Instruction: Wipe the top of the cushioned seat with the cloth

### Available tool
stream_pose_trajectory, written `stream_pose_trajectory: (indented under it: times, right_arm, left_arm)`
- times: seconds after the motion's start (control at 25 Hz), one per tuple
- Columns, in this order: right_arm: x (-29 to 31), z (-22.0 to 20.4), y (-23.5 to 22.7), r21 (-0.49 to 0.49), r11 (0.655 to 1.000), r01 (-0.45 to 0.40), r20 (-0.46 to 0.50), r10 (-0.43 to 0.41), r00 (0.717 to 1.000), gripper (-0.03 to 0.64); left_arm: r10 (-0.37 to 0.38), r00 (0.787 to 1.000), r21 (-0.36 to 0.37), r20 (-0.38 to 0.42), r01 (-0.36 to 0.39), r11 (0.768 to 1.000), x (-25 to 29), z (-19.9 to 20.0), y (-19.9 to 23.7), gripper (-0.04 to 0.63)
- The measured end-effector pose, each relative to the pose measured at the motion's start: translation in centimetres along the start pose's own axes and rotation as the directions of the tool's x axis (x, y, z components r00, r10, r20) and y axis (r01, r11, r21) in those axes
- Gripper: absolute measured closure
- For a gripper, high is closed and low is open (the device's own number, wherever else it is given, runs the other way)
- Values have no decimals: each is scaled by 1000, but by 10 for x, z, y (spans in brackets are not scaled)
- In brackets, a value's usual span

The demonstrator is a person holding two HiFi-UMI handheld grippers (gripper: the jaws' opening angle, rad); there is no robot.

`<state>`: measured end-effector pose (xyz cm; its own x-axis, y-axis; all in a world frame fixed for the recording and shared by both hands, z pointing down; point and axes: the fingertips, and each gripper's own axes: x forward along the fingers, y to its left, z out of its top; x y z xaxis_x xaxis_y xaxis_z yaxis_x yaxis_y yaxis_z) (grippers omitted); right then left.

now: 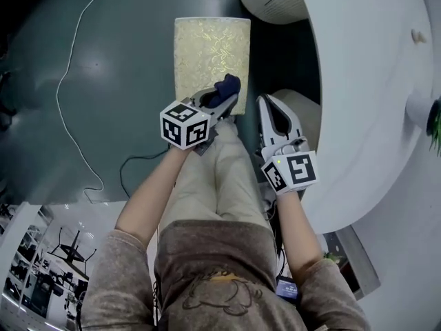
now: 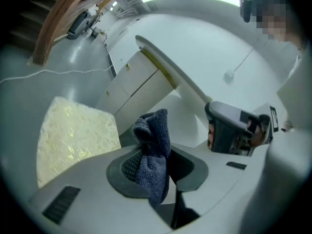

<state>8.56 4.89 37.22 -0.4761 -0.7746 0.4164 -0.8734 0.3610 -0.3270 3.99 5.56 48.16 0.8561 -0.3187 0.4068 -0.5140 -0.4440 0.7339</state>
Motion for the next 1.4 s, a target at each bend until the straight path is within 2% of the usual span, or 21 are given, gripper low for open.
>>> stream_pose_trajectory:
  times: [0.16, 0.32, 0.64, 0.88, 1.04, 1.24, 1.4]
  right_arm:
    - [-9, 47, 20, -19, 1000, -17, 18, 18, 1000, 617]
    - [-30, 89, 47, -46, 997, -58, 30, 60, 998, 617]
    - [-80, 159, 89, -105, 987, -122, 87, 131, 988, 617]
    - [-111, 199, 119, -193, 965, -176, 121, 202, 972, 617]
    - [-123, 223, 130, -220, 957, -189, 152, 225, 962, 617]
    - [-129, 248, 143, -262, 946, -191, 191, 245, 951, 617]
    - [-124, 258, 144, -288, 939, -187, 209, 252, 945, 617]
  left_arm:
    - [16, 997, 98, 76, -23, 995, -51, 66, -37, 500]
    - [-7, 992, 200, 124, -18, 980, -97, 120, -90, 500]
    - [-23, 983, 374, 184, -48, 926, -179, 186, -195, 500]
    - [-19, 958, 421, 285, -107, 901, -228, 214, -246, 499]
    - [-32, 945, 460, 325, -128, 878, -245, 220, -267, 499]
    - [-30, 919, 464, 392, -169, 870, -269, 224, -272, 500]
    - [-7, 900, 488, 436, -229, 842, -278, 230, -266, 499]
